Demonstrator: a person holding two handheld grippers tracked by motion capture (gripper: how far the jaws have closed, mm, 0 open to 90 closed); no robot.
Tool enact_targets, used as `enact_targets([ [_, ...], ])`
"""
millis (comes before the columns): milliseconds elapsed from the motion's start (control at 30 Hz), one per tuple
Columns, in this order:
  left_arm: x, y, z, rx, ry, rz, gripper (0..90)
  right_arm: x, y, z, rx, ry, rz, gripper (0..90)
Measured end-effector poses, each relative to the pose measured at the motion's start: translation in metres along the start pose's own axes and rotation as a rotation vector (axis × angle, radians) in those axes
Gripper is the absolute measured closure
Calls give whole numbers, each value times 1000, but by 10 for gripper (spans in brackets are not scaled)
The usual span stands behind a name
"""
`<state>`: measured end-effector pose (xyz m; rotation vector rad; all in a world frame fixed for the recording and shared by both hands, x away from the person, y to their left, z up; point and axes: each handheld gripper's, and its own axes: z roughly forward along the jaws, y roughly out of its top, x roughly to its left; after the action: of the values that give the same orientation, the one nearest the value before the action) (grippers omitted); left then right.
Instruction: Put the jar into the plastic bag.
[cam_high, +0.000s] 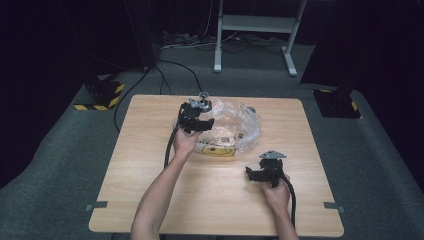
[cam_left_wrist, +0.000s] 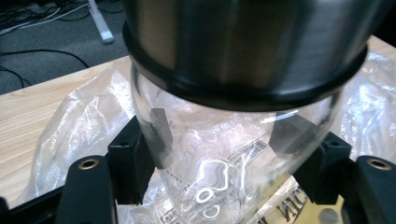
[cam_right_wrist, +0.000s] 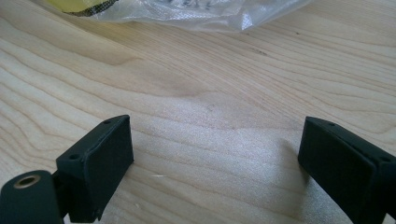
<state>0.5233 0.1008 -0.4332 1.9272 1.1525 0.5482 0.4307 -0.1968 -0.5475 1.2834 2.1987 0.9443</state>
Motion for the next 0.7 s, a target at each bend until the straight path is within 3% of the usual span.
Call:
enact_targets([
  [700, -2, -16, 25, 42, 32, -10, 318, 0, 0, 0, 1, -2, -3, 99],
])
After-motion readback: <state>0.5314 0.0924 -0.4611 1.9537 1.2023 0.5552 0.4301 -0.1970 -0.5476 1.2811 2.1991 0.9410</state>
